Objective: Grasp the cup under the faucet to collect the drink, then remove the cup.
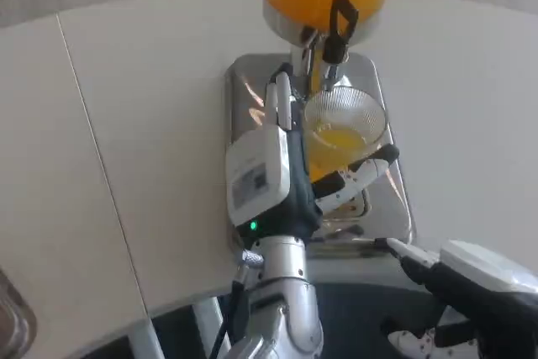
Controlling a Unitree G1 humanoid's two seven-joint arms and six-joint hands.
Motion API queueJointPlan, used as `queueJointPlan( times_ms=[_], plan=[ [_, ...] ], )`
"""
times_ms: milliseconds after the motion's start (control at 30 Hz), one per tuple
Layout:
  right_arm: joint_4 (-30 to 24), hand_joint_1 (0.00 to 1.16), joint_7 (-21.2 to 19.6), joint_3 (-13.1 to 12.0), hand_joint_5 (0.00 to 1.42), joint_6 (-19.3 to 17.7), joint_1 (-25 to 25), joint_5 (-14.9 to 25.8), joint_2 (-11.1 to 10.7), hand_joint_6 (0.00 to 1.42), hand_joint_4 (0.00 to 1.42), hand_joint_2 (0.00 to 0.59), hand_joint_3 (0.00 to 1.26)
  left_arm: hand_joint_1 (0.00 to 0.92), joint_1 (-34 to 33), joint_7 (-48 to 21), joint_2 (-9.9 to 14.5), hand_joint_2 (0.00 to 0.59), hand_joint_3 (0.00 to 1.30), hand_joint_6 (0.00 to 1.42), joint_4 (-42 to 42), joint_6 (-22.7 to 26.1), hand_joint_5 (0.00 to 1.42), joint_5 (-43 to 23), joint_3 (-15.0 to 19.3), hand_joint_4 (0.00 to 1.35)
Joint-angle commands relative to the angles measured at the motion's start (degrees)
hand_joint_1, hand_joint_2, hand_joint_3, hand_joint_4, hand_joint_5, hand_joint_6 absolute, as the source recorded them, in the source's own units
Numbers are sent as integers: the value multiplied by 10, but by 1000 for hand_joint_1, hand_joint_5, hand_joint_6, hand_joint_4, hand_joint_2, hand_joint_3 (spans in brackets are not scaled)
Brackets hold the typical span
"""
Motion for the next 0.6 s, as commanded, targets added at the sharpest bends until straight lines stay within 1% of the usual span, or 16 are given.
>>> queueJointPlan(
  times_ms=[33, 67, 200, 267, 333, 400, 467, 567, 600],
  plan=[
    [3, 649, 2, 3, 0, 5, -3, 6, -9, 0, 0, 504, 0, 365, -18, -5, -69, 41, 1, 573, 22, 32, 451, -12, -1, 20],
    [4, 674, 2, 2, 0, 6, -2, 7, -9, 0, 0, 506, 0, 361, -21, -5, -71, 42, 1, 593, 24, 35, 456, -13, -1, 27],
    [5, 685, 1, 1, 0, 7, -1, 10, -11, 0, 0, 506, 0, 353, -29, -8, -76, 39, 17, 685, 30, 49, 496, -15, -4, 58],
    [6, 688, 0, -1, 0, 7, 0, 13, -12, 0, 0, 506, 0, 351, -31, -9, -78, 39, 58, 751, 32, 55, 533, -15, -7, 95],
    [8, 690, -2, -2, 0, 7, 0, 16, -13, 0, 0, 505, 0, 351, -31, -10, -78, 39, 117, 892, 33, 61, 599, -13, -12, 157],
    [10, 692, -3, -3, 0, 8, 1, 18, -13, 0, 0, 505, 0, 356, -32, -8, -79, 41, 169, 992, 33, 66, 659, -13, -15, 224],
    [11, 696, -3, -4, 0, 8, 1, 19, -14, 0, 0, 507, 0, 359, -32, -4, -79, 44, 204, 1050, 33, 65, 694, -15, -16, 262],
    [14, 699, -3, -3, 0, 9, 1, 20, -15, 0, 0, 507, 0, 380, -31, 3, -82, 62, 277, 1201, 34, 60, 769, -19, -14, 331],
    [16, 700, -4, -4, 0, 9, 1, 20, -15, 0, 0, 507, 0, 392, -31, 8, -83, 72, 302, 1230, 34, 56, 788, -21, -14, 360]
  ],
)
